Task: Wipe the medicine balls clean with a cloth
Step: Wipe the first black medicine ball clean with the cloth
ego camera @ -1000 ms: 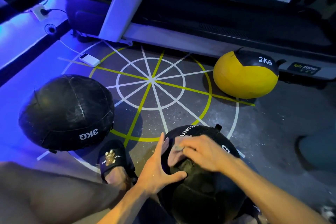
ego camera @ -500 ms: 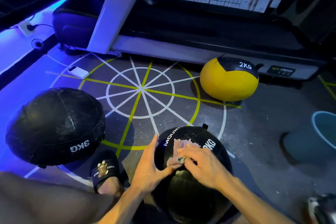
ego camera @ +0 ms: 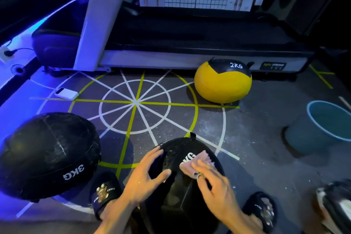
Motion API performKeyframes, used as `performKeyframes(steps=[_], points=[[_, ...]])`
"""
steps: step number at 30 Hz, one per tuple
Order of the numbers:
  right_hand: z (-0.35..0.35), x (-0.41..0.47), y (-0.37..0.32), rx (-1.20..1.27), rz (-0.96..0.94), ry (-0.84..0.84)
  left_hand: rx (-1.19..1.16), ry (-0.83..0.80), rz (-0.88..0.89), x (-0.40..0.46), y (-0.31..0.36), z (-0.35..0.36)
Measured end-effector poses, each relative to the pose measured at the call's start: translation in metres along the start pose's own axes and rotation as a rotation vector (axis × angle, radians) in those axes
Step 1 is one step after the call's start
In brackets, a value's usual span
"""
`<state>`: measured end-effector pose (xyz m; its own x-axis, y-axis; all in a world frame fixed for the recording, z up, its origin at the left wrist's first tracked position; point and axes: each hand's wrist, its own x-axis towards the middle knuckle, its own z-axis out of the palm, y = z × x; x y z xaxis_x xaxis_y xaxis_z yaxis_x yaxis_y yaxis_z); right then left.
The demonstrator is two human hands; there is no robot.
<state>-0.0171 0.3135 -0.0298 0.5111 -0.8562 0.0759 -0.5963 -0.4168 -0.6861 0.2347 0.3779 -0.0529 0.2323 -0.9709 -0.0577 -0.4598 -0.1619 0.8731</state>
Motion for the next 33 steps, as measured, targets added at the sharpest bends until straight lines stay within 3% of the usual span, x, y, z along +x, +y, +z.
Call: performKeyframes(steps=[6, 10, 14, 19, 21, 25, 29, 33], points=[[0.009, -0.012, -0.002, -0.091, -0.367, -0.037, 0.064, -0.077, 0.032, 0.006, 0.0, 0.006], [0.004, 0.029, 0.01, -0.09, -0.199, -0.05, -0.003, -0.096, 0.01, 0.001, -0.003, 0.005], [-0.002, 0.087, 0.017, -0.097, -0.048, -0.206, -0.029, -0.109, 0.016, -0.003, -0.001, 0.005], [0.009, 0.123, 0.02, -0.151, 0.15, -0.166, -0.083, -0.108, 0.003, -0.006, -0.003, 0.006], [0.017, 0.107, 0.002, -0.137, 0.09, -0.198, -0.107, -0.103, -0.025, -0.006, -0.006, 0.003], [0.015, 0.06, -0.008, -0.054, -0.164, -0.082, -0.108, -0.128, -0.046, -0.003, -0.015, -0.007], [0.008, 0.044, 0.007, 0.01, -0.205, -0.11, -0.109, -0.127, -0.043, 0.01, -0.023, -0.016], [0.002, 0.022, 0.021, -0.002, -0.206, 0.009, 0.032, -0.023, -0.013, 0.03, -0.028, -0.037]])
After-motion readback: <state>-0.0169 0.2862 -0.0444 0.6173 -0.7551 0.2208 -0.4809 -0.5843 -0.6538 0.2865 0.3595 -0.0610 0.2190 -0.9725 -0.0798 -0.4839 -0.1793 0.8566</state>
